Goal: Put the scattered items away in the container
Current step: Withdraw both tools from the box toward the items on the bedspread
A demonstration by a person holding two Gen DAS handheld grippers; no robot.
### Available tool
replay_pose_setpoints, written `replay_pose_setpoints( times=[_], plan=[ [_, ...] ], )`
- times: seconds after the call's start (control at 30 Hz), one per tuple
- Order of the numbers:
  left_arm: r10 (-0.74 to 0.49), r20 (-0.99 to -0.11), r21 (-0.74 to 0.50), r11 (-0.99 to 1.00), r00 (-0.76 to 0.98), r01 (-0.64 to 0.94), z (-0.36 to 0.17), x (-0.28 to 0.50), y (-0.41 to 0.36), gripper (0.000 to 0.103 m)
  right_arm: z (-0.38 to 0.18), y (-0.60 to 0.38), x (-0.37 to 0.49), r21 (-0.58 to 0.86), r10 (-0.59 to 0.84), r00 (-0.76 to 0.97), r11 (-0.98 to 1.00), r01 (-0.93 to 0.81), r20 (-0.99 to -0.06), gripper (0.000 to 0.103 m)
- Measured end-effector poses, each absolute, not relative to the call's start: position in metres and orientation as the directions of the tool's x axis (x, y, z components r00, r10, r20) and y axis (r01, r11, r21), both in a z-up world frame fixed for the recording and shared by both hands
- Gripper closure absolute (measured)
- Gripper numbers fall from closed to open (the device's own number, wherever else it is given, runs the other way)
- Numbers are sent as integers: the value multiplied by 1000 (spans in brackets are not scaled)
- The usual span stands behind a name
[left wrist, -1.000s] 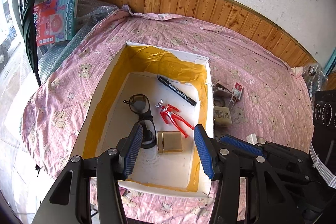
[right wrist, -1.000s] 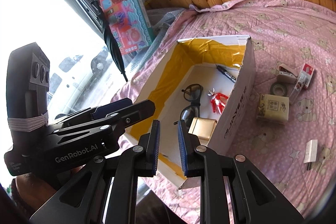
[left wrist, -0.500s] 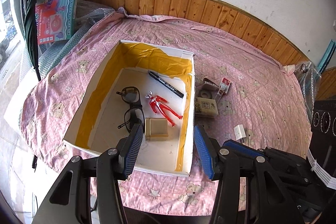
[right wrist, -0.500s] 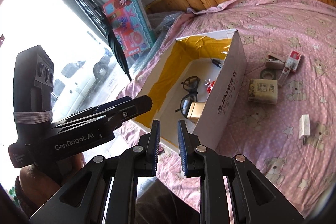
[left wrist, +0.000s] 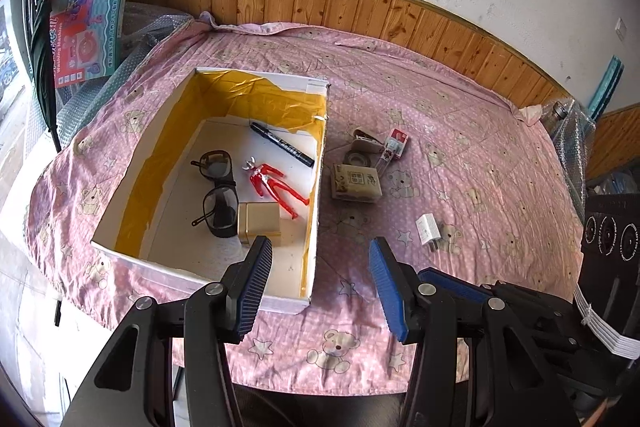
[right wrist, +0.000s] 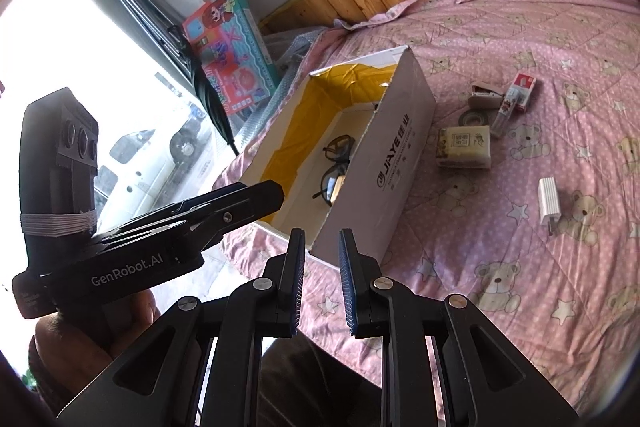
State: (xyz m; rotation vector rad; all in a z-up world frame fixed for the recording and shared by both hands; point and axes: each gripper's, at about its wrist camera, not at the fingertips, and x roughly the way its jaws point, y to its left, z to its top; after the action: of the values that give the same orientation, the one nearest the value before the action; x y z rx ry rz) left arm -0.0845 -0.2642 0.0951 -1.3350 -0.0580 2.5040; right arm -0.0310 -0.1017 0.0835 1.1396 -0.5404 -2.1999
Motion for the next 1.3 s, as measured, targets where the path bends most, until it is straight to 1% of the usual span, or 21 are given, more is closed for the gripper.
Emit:
replay_pose_setpoints(
  times=[0.23, 0.63, 1.13, 1.2, 1.27, 1.3],
  plan=[
    [313, -816, -180, -936, -486, -301, 84, -82, -233, 51, 68, -69, -25, 599, -634, -481, -761, 249, -605, 83],
    [332, -858, -192, -915, -392, -354, 42, -83, -187, 51, 34, -33, -30, 602, -584, -485, -786, 139, -651, 83],
    [313, -886, -183, -914, -343, -361, 10, -141, -152, 51, 0, -3, -61, 570, -512, -487, -821, 37, -707, 83],
    [306, -889, -181, -917, -340, -355, 5, -152, -149, 50, -5, 1, -67, 561, -500, -486, -827, 23, -717, 83],
    [306, -891, -187, -920, -335, -344, -1, -164, -146, 44, -10, 5, -73, 549, -483, -484, -836, 6, -730, 83],
    [300, -893, -184, -924, -335, -336, -5, -170, -145, 44, -13, 7, -75, 545, -478, -482, -839, 1, -735, 83]
  ],
)
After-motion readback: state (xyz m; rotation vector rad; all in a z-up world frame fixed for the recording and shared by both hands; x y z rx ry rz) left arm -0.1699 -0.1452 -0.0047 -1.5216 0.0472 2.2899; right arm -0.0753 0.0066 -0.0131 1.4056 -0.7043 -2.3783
